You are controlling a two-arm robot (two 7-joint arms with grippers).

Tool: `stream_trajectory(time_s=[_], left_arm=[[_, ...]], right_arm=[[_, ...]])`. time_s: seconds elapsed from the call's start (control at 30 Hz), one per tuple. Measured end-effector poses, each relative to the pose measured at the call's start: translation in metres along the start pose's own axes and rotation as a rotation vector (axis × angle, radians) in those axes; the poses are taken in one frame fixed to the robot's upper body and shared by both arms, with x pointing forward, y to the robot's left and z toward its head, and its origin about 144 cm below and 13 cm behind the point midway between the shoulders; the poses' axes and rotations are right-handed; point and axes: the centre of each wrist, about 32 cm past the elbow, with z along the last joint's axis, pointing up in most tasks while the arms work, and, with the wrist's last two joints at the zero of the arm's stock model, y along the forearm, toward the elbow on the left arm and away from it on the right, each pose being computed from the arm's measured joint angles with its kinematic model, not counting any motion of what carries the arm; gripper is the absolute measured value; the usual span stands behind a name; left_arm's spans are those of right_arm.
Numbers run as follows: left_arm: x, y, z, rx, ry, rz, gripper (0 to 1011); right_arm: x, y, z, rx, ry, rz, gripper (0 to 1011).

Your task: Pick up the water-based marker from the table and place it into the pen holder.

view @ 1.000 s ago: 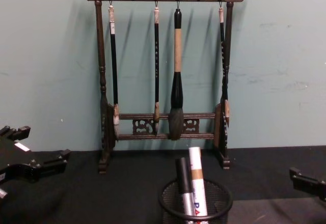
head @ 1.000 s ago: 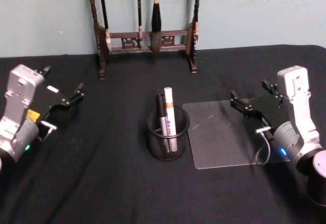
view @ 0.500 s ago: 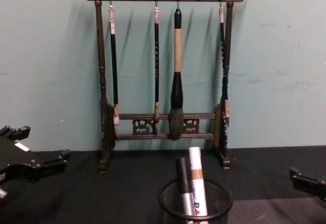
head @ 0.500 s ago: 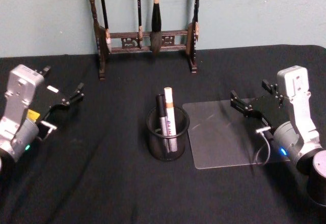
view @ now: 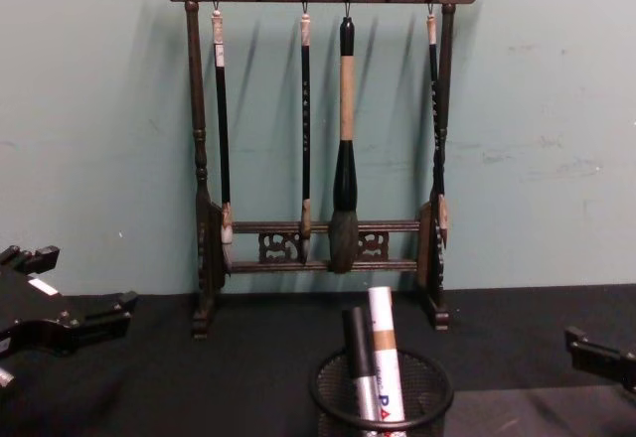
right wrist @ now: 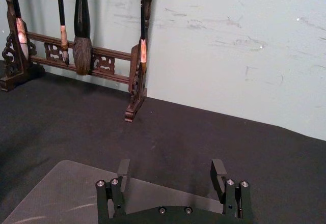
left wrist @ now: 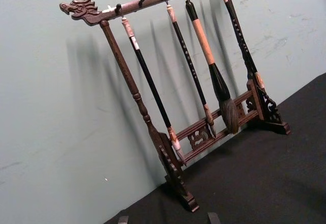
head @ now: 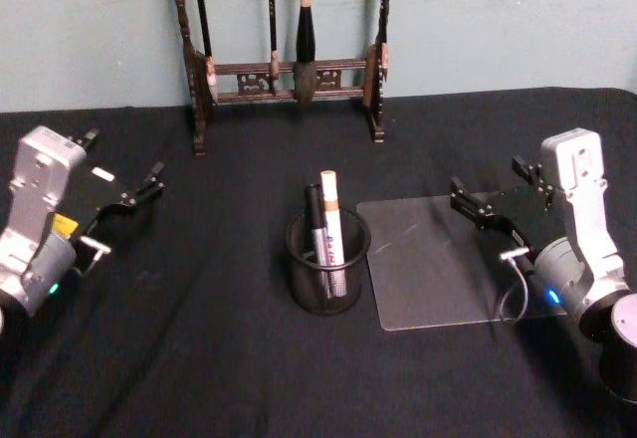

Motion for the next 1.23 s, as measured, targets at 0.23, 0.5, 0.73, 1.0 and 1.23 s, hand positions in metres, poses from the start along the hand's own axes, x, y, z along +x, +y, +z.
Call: stream_trajectory(time_s=[0.23,0.5,0.73,1.0,1.23], left_arm=[[0.0000,0.0000,0.0000,0.000,0.000,0.000,1001],[0.0000,0.0000,0.0000,0.000,0.000,0.000,1001],[0.0000,0.0000,0.0000,0.000,0.000,0.000,1001],[0.0000,0.0000,0.0000,0.000,0.000,0.000,1001],[0.0000,0.0000,0.0000,0.000,0.000,0.000,1001]], right_arm=[[0.0000,0.0000,0.0000,0.000,0.000,0.000,1002],[0.0000,0.0000,0.0000,0.000,0.000,0.000,1002],[0.0000,0.0000,0.0000,0.000,0.000,0.000,1002],[0.0000,0.0000,0.0000,0.000,0.000,0.000,1002],[0.0000,0.0000,0.0000,0.000,0.000,0.000,1003]])
